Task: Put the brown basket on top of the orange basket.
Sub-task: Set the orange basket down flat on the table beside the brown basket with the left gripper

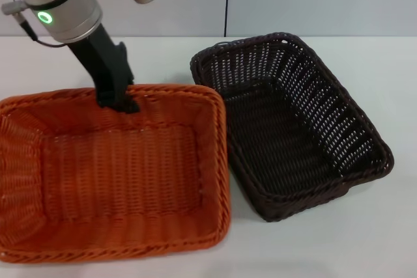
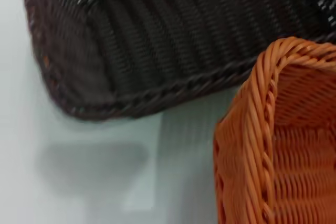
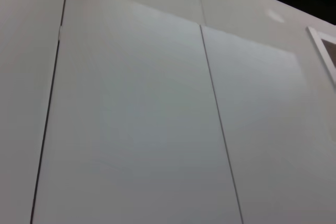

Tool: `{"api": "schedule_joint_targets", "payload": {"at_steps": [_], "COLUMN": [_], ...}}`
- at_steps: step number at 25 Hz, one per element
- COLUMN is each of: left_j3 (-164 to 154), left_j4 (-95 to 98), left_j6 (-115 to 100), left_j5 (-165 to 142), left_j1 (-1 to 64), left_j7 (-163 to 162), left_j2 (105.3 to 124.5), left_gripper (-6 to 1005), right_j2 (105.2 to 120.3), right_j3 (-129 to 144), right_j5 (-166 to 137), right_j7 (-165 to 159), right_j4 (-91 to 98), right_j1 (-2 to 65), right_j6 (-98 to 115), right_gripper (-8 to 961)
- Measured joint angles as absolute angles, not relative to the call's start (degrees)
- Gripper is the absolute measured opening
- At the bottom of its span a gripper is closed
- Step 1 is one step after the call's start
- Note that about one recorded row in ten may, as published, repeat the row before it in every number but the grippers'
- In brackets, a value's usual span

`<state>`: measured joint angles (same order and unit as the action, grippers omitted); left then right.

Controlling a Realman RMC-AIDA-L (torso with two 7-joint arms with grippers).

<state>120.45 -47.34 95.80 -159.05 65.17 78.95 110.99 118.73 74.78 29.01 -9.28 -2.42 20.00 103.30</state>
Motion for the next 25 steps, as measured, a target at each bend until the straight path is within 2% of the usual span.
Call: {"api": "schedule_joint_targets", "payload": {"at_steps": [5,9,11,15,17,18,19,25], "left_j3": [120.8,120.8,120.2,120.2,120.5,120.5,120.8,118.4], "left_j4": [-44.9,-44.3,-42.1,-42.1,-48.6,-48.6,-51.7,-49.8], "left_j6": [93.7,93.2,90.4,90.4,85.3,85.3,83.6,81.4], "left_j5": [-159.7,-159.7,-159.8,-159.8,-159.7,-159.7,-159.5,-160.5], "left_j1": [64.6,64.6,64.4,64.4,60.8,60.8,59.7,60.3], "left_j7": [78.9,79.0,80.2,80.2,80.8,80.8,80.1,77.8], "left_j2": [109.9,109.89,111.48,111.48,115.11,115.11,116.64,117.53], "left_gripper": [177,177,176,175,174,172,171,202], "right_j2": [118.73,118.73,118.74,118.8,118.82,118.82,118.83,118.83], "right_j3": [74.6,74.6,74.6,74.6,74.6,74.6,74.6,74.6], "right_j5": [29.0,28.7,28.6,28.6,28.7,28.7,28.7,28.9], "right_j7": [-9.3,-9.3,-9.3,-9.4,-9.6,-9.6,-9.8,-10.5], "right_j4": [-2.9,-3.0,-3.3,-4.4,-4.8,-4.8,-5.0,-5.3], "right_j1": [19.9,20.0,20.0,20.2,20.2,20.2,20.2,20.3], "right_j6": [104.1,105.0,105.5,106.4,106.9,106.9,107.0,107.5], "right_gripper": [643,642,642,642,642,641,641,641]}}
